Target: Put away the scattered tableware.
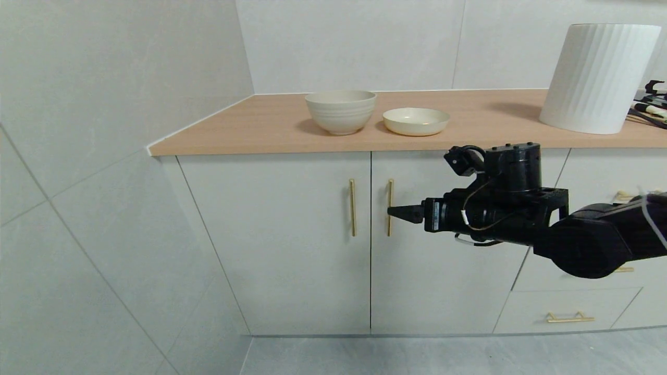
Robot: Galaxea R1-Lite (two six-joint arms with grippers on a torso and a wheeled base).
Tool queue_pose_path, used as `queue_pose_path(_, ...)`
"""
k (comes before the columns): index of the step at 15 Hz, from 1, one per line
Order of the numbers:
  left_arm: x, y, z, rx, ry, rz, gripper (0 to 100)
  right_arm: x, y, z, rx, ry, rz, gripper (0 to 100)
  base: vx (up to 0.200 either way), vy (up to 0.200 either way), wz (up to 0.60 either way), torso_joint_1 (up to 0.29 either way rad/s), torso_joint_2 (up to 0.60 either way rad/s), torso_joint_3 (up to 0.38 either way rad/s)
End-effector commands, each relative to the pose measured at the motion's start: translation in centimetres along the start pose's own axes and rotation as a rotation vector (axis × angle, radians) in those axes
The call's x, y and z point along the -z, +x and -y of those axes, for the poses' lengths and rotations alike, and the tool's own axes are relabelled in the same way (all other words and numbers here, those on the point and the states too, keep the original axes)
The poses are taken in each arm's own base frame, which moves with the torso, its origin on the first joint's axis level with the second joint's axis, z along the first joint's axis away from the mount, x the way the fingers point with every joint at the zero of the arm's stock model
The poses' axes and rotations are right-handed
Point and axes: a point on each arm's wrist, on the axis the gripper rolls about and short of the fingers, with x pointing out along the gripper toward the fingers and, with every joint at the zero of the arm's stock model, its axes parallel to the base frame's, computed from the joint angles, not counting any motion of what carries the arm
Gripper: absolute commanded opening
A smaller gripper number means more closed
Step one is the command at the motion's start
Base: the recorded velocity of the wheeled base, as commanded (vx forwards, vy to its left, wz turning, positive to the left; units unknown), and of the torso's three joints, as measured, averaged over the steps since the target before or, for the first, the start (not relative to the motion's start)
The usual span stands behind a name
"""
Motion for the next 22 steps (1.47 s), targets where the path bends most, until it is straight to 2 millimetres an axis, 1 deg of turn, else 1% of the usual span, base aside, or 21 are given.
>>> queue_pose_path(1,0.0,0.0,0.0,0.0,0.001,0.0,100,1.5,2.6,0.8,-0.007,0.03,0.012,100,0.0,0.0,0.0,0.0,0.0,0.0)
queue_pose_path(2,0.0,0.0,0.0,0.0,0.001,0.0,100,1.5,2.6,0.8,-0.007,0.03,0.012,100,0.0,0.0,0.0,0.0,0.0,0.0)
queue_pose_path(4,0.0,0.0,0.0,0.0,-0.001,0.001,100,2.6,4.7,1.6,-0.008,0.045,0.013,100,0.0,0.0,0.0,0.0,0.0,0.0)
queue_pose_path(5,0.0,0.0,0.0,0.0,-0.001,0.001,100,2.6,5.5,1.8,-0.011,0.079,0.022,100,0.0,0.0,0.0,0.0,0.0,0.0)
queue_pose_path(8,0.0,0.0,0.0,0.0,0.001,0.0,100,1.9,6.4,1.9,-0.032,0.123,0.065,100,0.0,0.0,0.0,0.0,0.0,0.0)
queue_pose_path(10,0.0,0.0,0.0,0.0,0.001,0.0,100,1.8,7.3,2.0,-0.036,0.136,0.074,100,0.0,0.0,0.0,0.0,0.0,0.0)
queue_pose_path(14,0.0,0.0,0.0,0.0,0.001,0.001,100,2.2,8.1,2.2,-0.041,0.171,0.072,100,0.0,0.0,0.0,0.0,0.0,0.0)
queue_pose_path(16,0.0,0.0,0.0,0.0,0.001,0.0,100,2.5,8.6,1.6,-0.055,0.2,0.062,100,0.0,0.0,0.0,0.0,0.0,0.0)
queue_pose_path(19,0.0,0.0,0.0,0.0,0.002,0.0,100,3.0,9.3,1.6,-0.055,0.212,0.055,100,0.0,0.0,0.0,0.0,0.0,0.0)
queue_pose_path(22,0.0,0.0,0.0,0.0,0.004,0.001,100,3.0,9.5,1.6,-0.072,0.216,0.086,100,0.0,0.0,0.0,0.0,0.0,0.0)
